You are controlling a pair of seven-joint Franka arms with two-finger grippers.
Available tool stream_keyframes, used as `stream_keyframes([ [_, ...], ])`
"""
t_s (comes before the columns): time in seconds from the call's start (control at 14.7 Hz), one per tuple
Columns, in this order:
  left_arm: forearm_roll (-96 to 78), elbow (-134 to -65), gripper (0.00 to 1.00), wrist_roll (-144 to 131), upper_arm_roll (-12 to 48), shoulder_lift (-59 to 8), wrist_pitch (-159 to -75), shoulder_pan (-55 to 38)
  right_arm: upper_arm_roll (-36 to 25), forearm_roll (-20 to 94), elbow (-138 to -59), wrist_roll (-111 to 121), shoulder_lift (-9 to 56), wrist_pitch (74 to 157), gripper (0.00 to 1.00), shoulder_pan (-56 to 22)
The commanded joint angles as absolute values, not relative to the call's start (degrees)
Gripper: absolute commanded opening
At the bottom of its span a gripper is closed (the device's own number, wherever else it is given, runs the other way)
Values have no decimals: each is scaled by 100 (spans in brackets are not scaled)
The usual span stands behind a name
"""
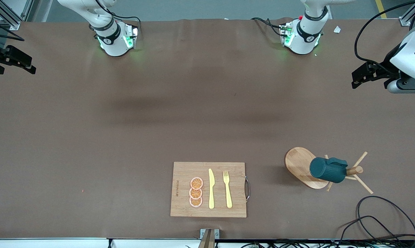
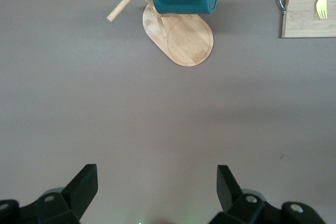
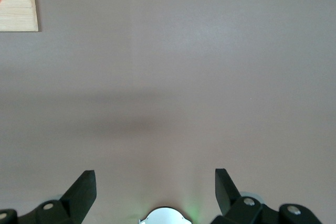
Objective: Transfer cup from left to right arm and place
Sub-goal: 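Move the left gripper down to the teal mug on the stand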
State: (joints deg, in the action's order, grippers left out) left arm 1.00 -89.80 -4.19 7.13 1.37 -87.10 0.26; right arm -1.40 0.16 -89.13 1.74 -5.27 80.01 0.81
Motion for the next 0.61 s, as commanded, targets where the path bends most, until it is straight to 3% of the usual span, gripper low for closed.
stream_keyframes([
  [0.0, 229, -8842, 100, -264, 729, 70, -8596, 18, -114, 35, -8921, 193, -545, 8059, 100, 114],
  [0.54, 202, -8649, 100, -237, 572, -333, -8727, 210, -105, 35, -8921, 185, -545, 8068, 100, 97],
])
